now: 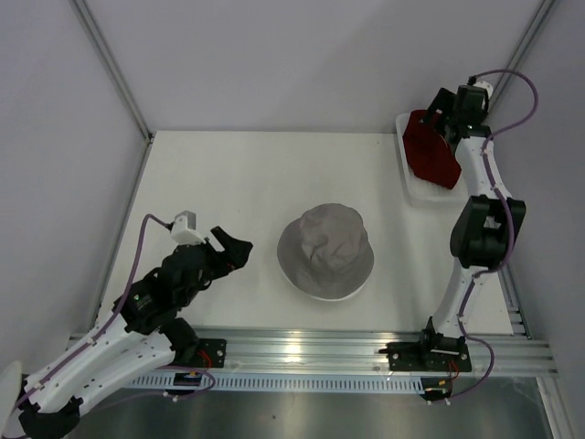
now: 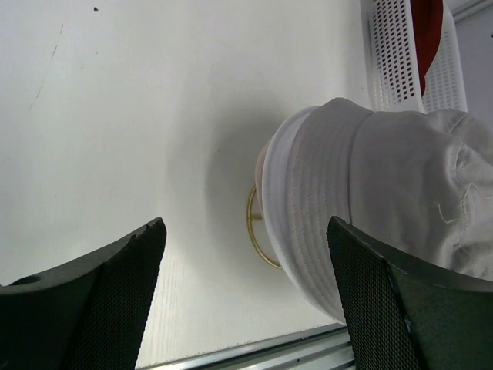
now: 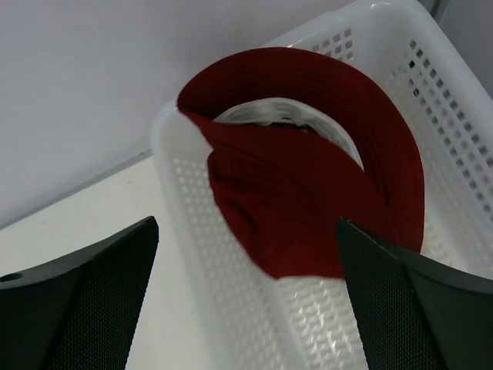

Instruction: Stack the hats

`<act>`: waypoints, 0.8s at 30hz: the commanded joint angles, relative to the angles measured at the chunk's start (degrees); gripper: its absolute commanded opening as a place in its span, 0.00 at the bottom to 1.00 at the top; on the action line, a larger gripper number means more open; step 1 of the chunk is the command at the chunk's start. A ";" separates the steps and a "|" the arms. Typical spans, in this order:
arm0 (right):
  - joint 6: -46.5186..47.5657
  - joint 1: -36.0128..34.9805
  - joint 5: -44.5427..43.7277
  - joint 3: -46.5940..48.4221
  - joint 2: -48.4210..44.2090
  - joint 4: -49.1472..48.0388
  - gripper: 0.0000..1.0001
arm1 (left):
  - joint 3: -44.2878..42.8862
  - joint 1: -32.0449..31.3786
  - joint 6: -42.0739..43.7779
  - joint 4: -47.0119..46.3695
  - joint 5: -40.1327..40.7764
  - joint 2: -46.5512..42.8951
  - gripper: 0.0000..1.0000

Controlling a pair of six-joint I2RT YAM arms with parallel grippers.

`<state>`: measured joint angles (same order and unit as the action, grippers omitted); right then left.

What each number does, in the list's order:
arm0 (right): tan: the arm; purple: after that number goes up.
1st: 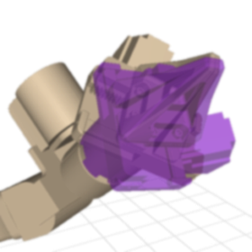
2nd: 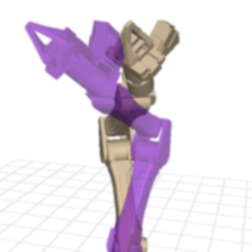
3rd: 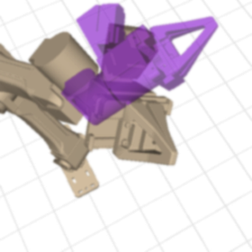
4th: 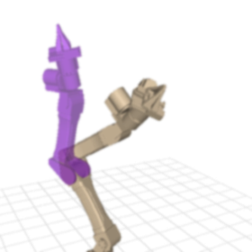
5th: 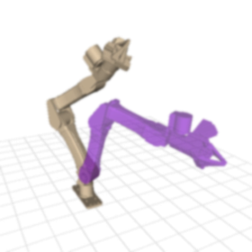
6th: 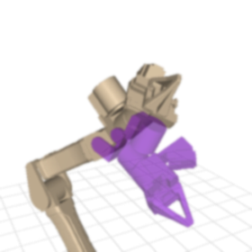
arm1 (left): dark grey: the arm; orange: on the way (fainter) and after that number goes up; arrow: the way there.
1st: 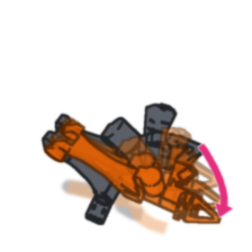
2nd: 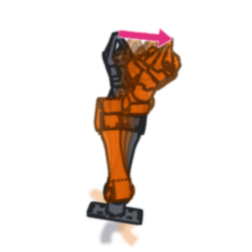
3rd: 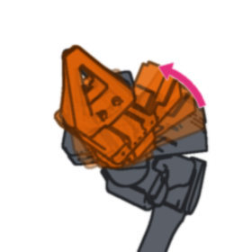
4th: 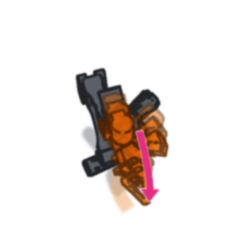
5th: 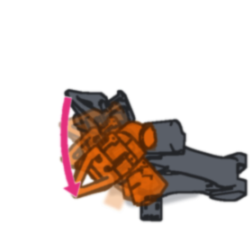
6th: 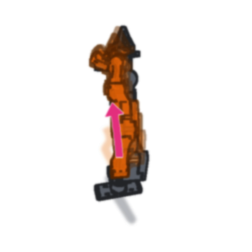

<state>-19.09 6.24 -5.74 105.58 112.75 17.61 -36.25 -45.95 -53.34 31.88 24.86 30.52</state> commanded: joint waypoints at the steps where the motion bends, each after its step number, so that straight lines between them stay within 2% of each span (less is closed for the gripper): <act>1: 8.36 1.23 0.45 12.27 9.67 6.39 0.99 | 0.29 0.78 2.28 3.28 -0.87 -2.83 0.88; 4: 14.06 2.02 9.85 11.85 12.92 1.48 1.00 | 2.84 0.87 3.50 2.32 -2.01 -5.47 0.89; 6: 21.94 1.32 11.36 11.49 14.16 -1.33 0.99 | 3.64 0.95 4.21 1.61 -1.84 -6.44 0.92; 8: 26.02 1.58 12.41 10.44 14.78 -3.36 0.99 | 3.12 1.04 4.74 3.70 -0.61 -7.49 0.94; 10: 24.81 3.95 15.48 8.60 14.69 -7.57 0.99 | 2.07 1.04 5.87 5.12 0.18 -8.54 0.95; 14: 28.14 6.15 20.84 7.46 16.62 -8.03 0.99 | 1.53 1.04 7.20 6.97 1.32 -10.39 0.99; 22: 28.15 7.38 16.46 3.05 20.05 -9.26 0.99 | -1.10 1.04 11.24 7.23 2.12 -9.17 0.99; 24: 26.74 7.91 18.47 3.67 21.10 -8.65 0.99 | -1.37 1.04 11.59 7.41 2.03 -7.68 0.99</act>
<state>7.60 13.80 11.64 108.99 131.96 10.46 -34.72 -45.50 -44.66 39.24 25.93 20.97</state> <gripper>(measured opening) 0.993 0.994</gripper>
